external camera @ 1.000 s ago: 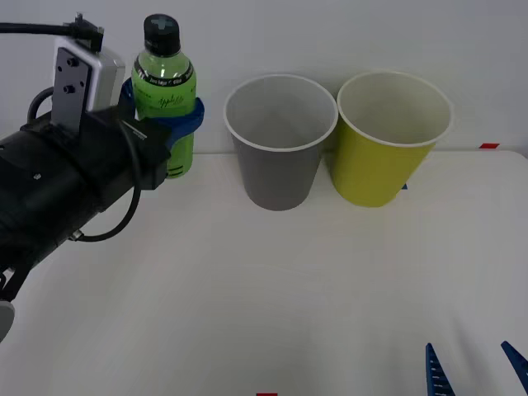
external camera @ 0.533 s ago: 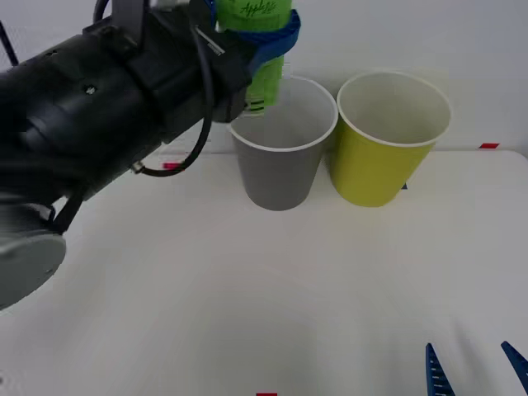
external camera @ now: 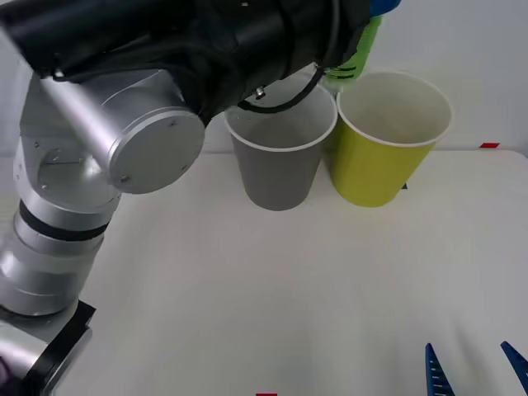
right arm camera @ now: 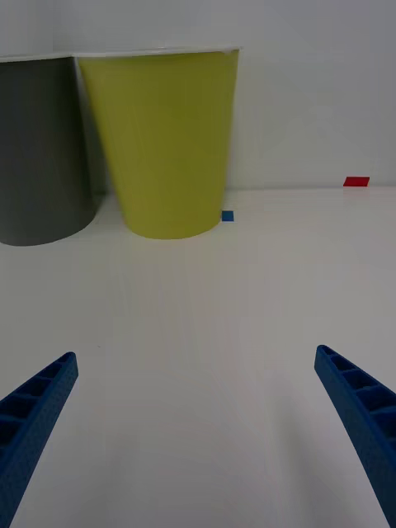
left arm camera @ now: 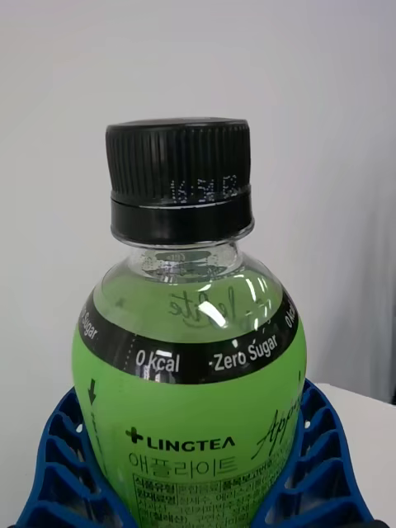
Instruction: Put cans in the gray bin and PET bottles in the light green bin.
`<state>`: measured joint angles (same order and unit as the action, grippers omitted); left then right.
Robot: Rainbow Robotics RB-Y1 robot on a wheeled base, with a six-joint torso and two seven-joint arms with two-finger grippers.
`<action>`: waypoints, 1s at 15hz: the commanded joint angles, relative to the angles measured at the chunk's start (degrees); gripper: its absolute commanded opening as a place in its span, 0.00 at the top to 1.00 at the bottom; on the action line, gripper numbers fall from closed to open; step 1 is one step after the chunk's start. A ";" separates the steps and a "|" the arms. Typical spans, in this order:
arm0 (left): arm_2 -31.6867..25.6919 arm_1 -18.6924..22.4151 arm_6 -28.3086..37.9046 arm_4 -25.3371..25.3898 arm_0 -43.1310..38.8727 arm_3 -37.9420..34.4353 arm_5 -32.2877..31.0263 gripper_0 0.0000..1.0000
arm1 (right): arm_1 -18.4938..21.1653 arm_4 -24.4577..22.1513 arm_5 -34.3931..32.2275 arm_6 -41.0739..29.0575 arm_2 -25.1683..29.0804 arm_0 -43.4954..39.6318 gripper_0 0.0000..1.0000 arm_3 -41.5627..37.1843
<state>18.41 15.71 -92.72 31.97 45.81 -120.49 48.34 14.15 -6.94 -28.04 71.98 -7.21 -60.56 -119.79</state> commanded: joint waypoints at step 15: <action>8.84 -10.61 -4.04 0.29 13.87 40.77 -29.80 1.00 | 0.00 0.00 0.00 0.00 0.00 0.00 0.00 0.00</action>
<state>25.05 5.17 -97.00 31.88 57.52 -84.24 23.18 14.15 -6.94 -28.04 71.98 -7.21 -60.56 -119.79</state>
